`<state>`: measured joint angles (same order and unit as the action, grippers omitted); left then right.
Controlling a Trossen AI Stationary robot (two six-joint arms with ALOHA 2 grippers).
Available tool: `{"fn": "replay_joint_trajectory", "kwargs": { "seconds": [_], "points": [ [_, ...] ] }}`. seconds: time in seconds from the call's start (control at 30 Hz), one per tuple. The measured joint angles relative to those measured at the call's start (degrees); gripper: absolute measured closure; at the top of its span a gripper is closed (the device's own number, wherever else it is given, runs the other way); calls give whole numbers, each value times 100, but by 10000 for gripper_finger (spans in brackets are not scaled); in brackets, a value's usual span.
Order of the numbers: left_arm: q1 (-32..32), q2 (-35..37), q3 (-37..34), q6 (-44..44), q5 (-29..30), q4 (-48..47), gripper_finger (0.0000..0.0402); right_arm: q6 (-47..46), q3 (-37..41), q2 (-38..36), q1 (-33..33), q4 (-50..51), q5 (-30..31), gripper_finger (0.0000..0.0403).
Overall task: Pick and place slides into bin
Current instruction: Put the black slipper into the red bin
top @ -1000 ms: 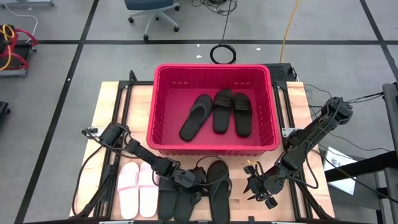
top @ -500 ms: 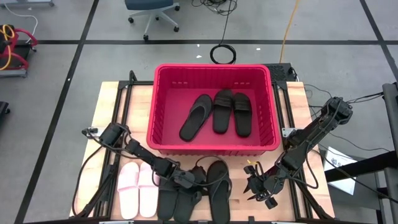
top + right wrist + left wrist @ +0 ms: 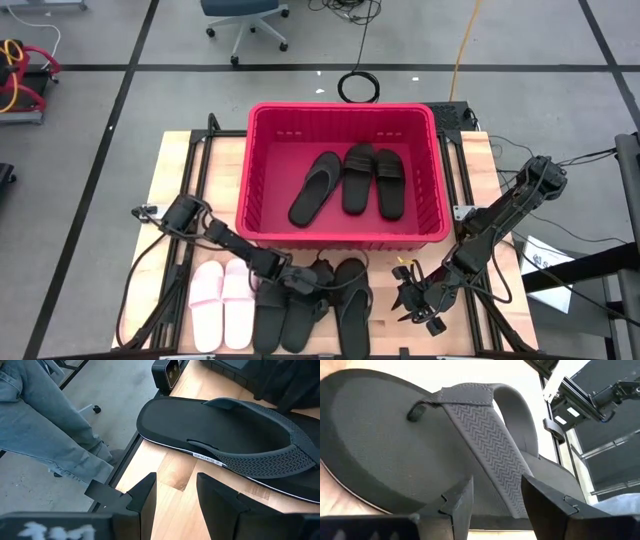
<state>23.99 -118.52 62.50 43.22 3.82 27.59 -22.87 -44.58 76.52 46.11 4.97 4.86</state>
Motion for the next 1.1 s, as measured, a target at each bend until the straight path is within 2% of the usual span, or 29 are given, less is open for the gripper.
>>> {"fn": "replay_joint_trajectory", "kwargs": {
  "seconds": [0.23, 0.73, 0.93, 1.1],
  "points": [
    [-42, -2, 74, -172, -372, 13, 229, 0, 0, 1, -14, 0, 23, 273],
    [-77, -7, 76, -244, -398, -68, 229, 0, 0, 0, -284, -2, 142, 273],
    [-72, -386, 90, -72, -510, 619, 229, 0, 0, -1, -304, -9, 138, 273],
    [-109, -404, 92, -226, -702, 739, 229, -35, 0, -1, -302, -31, 138, 273]
  ]
}}
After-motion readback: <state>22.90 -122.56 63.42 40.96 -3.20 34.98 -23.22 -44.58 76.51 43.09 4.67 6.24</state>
